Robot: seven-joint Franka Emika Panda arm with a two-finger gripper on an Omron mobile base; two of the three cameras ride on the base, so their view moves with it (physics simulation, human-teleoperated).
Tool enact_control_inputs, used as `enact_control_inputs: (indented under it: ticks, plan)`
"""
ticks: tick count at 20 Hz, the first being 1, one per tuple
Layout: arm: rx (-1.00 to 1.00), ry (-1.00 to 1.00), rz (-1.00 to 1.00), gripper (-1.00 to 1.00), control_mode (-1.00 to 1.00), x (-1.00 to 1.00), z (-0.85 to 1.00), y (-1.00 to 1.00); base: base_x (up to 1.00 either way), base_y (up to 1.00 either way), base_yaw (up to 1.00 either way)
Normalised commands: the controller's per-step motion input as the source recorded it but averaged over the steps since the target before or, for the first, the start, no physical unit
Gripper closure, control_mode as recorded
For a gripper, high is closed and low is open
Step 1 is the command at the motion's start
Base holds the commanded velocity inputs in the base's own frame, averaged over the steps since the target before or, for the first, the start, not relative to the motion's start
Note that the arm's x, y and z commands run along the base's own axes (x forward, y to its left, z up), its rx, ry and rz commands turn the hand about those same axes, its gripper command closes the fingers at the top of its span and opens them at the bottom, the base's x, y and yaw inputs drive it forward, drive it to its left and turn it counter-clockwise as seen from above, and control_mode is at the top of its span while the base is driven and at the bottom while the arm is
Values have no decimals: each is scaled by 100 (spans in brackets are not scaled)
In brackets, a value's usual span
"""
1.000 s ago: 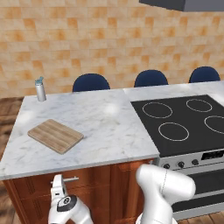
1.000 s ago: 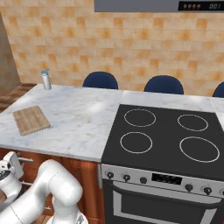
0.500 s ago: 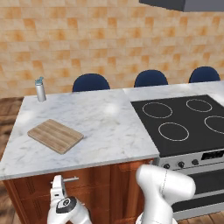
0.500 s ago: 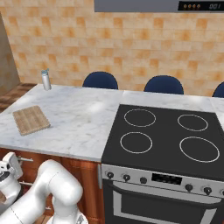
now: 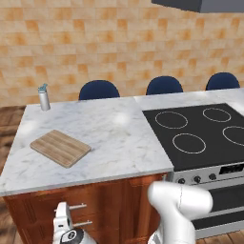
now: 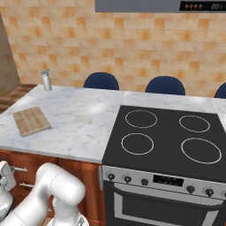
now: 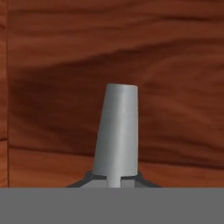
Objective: Open the drawer on the left and place the cutting tools on the cutting board.
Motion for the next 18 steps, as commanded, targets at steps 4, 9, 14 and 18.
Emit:
enact_control_inputs:
  ticks: [4, 9, 14, 18]
  plan:
    - [0, 0, 0, 100, -100, -100, -6, 0, 0, 0, 0]
    - [0, 0, 0, 100, -100, -100, -10, 0, 0, 0, 0]
    - [0, 0, 0, 100, -100, -100, -9, 0, 0, 0, 0]
    - [0, 0, 0, 100, -100, -94, -9, 0, 0, 0, 0]
